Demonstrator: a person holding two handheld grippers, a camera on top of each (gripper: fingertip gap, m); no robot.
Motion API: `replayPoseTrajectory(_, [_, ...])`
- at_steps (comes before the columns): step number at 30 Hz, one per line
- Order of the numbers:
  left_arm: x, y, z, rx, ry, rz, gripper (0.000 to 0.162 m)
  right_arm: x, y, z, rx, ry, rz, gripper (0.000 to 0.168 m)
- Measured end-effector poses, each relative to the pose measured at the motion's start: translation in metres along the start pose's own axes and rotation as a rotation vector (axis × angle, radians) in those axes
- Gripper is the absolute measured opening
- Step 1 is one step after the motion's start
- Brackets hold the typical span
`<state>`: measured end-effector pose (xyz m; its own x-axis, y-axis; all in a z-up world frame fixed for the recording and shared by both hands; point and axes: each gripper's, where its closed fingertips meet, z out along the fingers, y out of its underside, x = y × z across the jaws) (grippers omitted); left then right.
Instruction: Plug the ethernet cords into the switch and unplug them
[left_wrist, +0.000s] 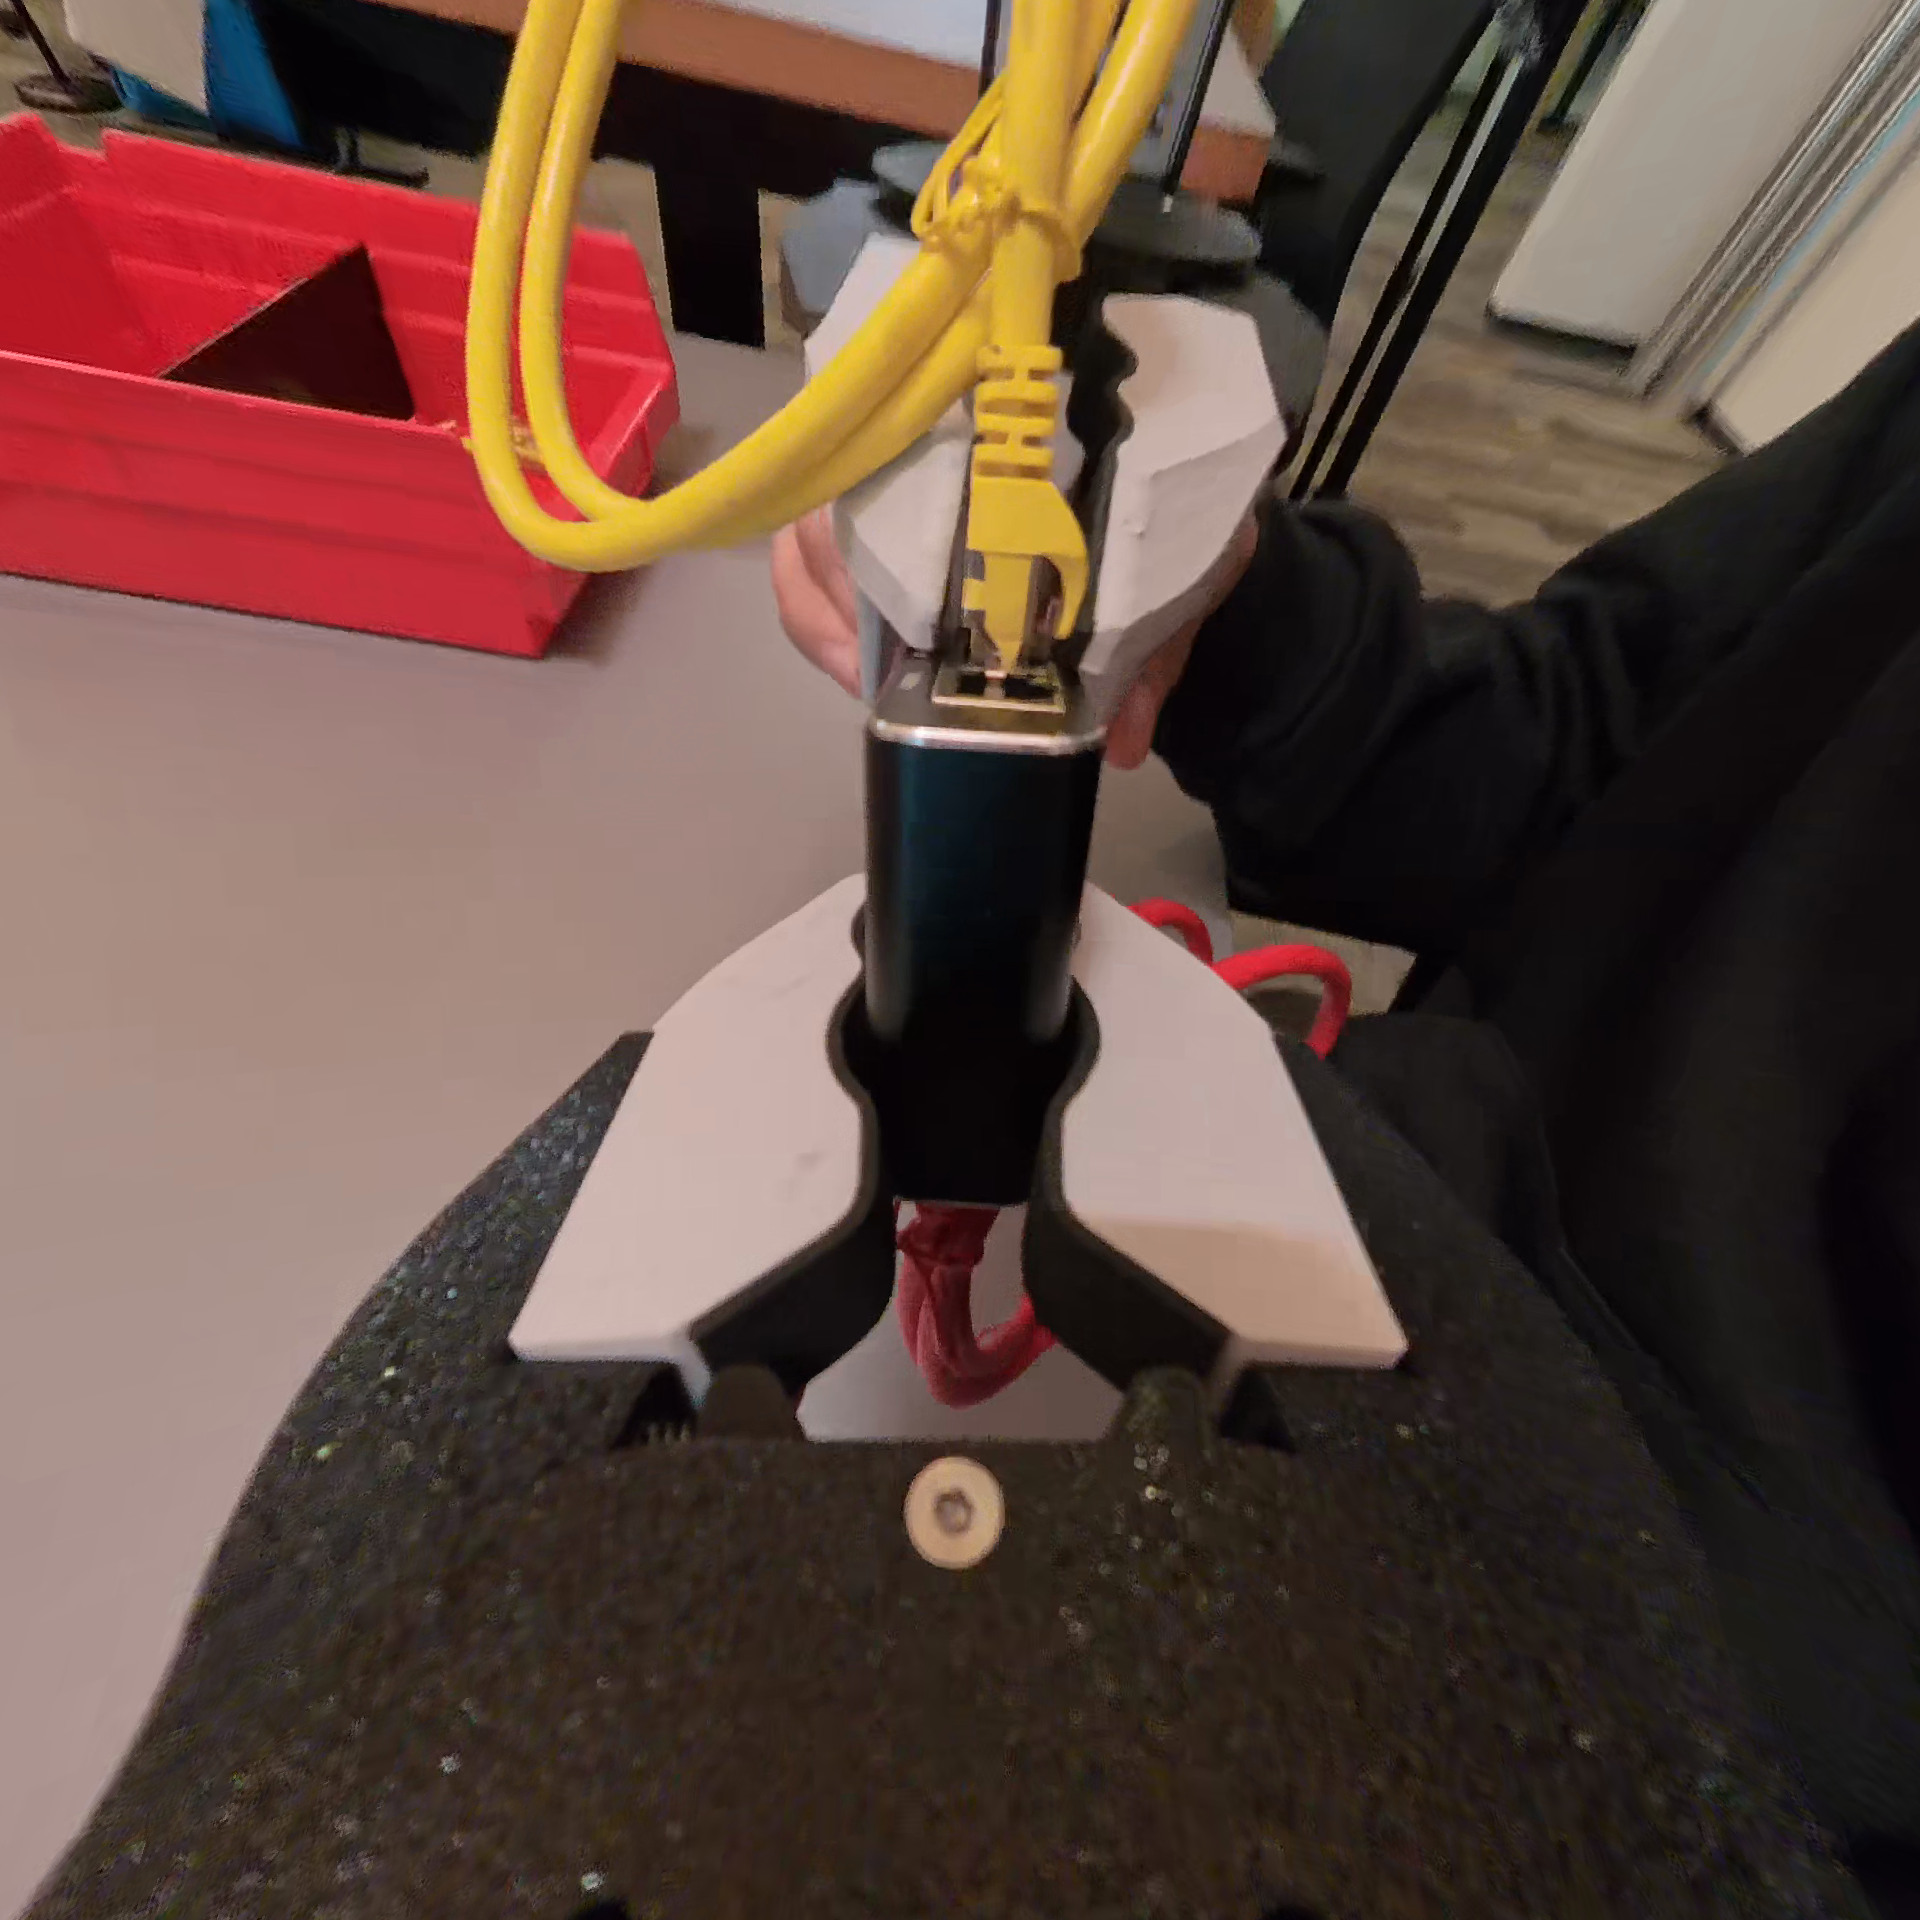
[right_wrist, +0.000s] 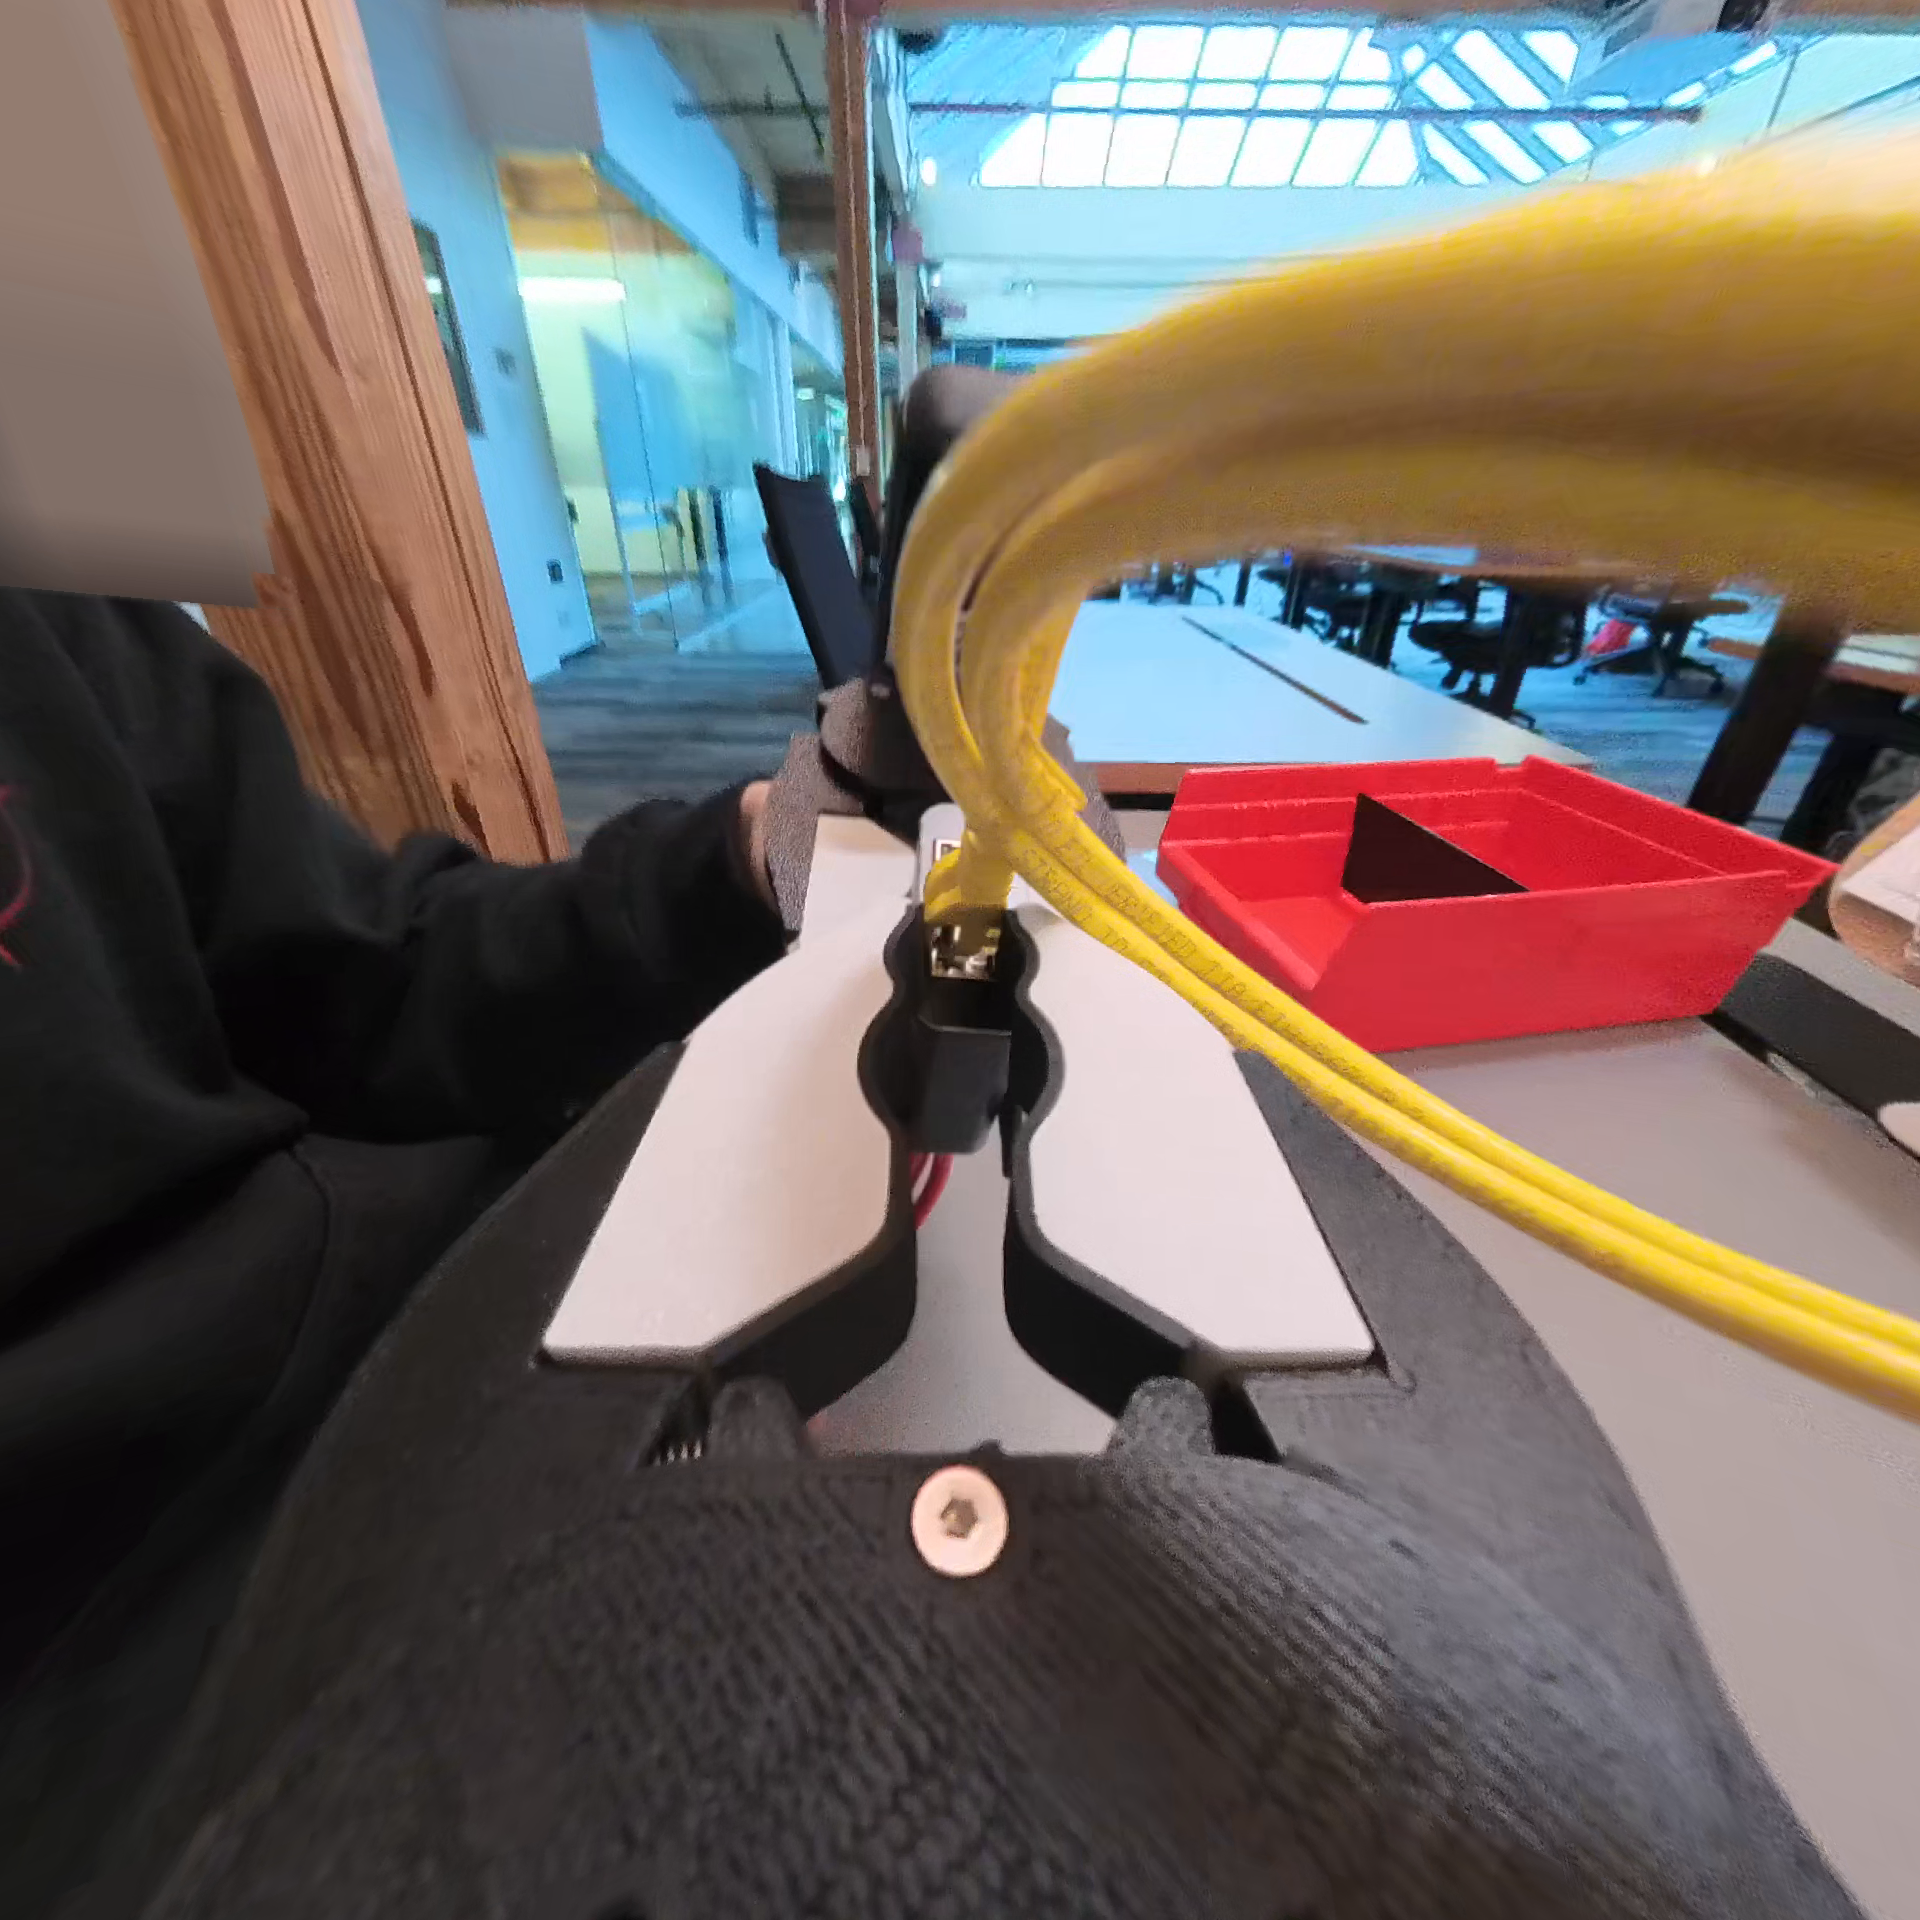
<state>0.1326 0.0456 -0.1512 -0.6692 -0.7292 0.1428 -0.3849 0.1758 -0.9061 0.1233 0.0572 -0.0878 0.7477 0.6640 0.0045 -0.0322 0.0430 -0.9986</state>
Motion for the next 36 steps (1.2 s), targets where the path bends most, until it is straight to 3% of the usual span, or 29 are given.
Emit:
replayPoseTrajectory(2, [-0.004, -0.006, 0.0, 0.073, -0.002, -0.039, 0.027, 0.005, -0.003, 0.001, 0.048, 0.029, 0.016, 0.017])
replayPoseTrajectory(5, [-0.022, -0.014, -0.008, 0.202, -0.06, -0.108, 0.027, 0.016, -0.005, 0.003, 0.126, 0.082, 0.035, 0.037])
replayPoseTrajectory(10, [-0.028, -0.027, -0.02, 0.363, -0.065, -0.128, 0.027, 0.037, 0.012, 0.001, 0.104, 0.143, 0.15, 0.037])
replayPoseTrajectory(14, [-0.022, -0.022, -0.012, 0.322, -0.028, -0.093, 0.027, 0.029, -0.001, 0.001, 0.233, 0.059, 0.202, 0.037])
replayPoseTrajectory(21, [-0.016, -0.019, 0.006, 0.275, 0.014, -0.079, 0.028, 0.022, 0.011, 0.009, 0.135, 0.029, 0.162, 0.025])
replayPoseTrajectory(22, [-0.019, -0.017, 0.006, 0.265, -0.009, -0.08, 0.031, 0.025, 0.013, 0.009, 0.104, 0.045, 0.161, 0.025])
replayPoseTrajectory(24, [-0.033, -0.007, 0.002, 0.188, -0.112, -0.074, 0.066, 0.031, 0.015, 0.001, 0.071, 0.086, 0.154, 0.025])
replayPoseTrajectory(25, [-0.042, -0.001, -0.005, 0.142, -0.18, -0.062, 0.073, 0.032, 0.016, -0.004, 0.054, 0.092, 0.159, 0.025])
replayPoseTrajectory(27, [-0.047, -0.009, -0.022, 0.134, -0.254, -0.024, 0.065, 0.034, 0.022, -0.013, -0.014, 0.09, 0.199, 0.025])
replayPoseTrajectory(31, [-0.028, -0.063, -0.034, 0.261, -0.207, 0.026, 0.043, 0.026, 0.038, -0.012, -0.146, 0.054, 0.165, 0.025])
replayPoseTrajectory(34, [-0.018, -0.051, -0.01, 0.065, -0.072, -0.003, 0.032, 0.017, 0.042, 0.0, -0.175, 0.023, 0.154, 0.025])
replayPoseTrajectory(36, [-0.026, -0.047, -0.004, 0.02, -0.103, -0.015, 0.019, 0.017, 0.044, 0.001, -0.2, 0.033, 0.14, 0.025])
